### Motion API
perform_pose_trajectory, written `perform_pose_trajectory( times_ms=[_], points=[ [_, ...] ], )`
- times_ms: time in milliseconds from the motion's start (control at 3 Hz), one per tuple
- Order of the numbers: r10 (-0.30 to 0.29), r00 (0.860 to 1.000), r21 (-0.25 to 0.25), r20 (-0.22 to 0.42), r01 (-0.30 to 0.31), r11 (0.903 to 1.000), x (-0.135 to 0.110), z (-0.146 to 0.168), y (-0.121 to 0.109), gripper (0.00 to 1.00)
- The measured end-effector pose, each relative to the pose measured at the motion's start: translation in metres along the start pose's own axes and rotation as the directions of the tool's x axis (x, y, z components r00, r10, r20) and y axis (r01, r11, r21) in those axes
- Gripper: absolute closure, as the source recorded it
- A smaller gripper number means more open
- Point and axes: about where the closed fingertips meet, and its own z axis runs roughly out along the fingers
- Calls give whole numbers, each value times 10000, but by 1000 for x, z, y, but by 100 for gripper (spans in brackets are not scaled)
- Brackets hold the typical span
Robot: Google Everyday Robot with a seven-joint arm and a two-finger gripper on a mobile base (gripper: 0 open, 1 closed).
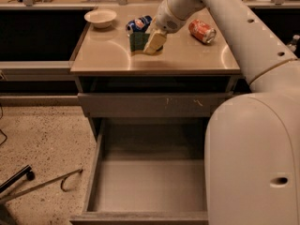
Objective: Pick sponge from middle drawer and place on counter
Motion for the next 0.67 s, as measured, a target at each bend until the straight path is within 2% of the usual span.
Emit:
perform_pose_trajectory(
  times_ms=[333, 667],
  points=[
    [795, 9968, -88, -36, -796, 9968, 19, 13, -7, 100],
    [1481, 9889, -244, -79, -1482, 9887, 39, 27, -9, 100]
  ],
)
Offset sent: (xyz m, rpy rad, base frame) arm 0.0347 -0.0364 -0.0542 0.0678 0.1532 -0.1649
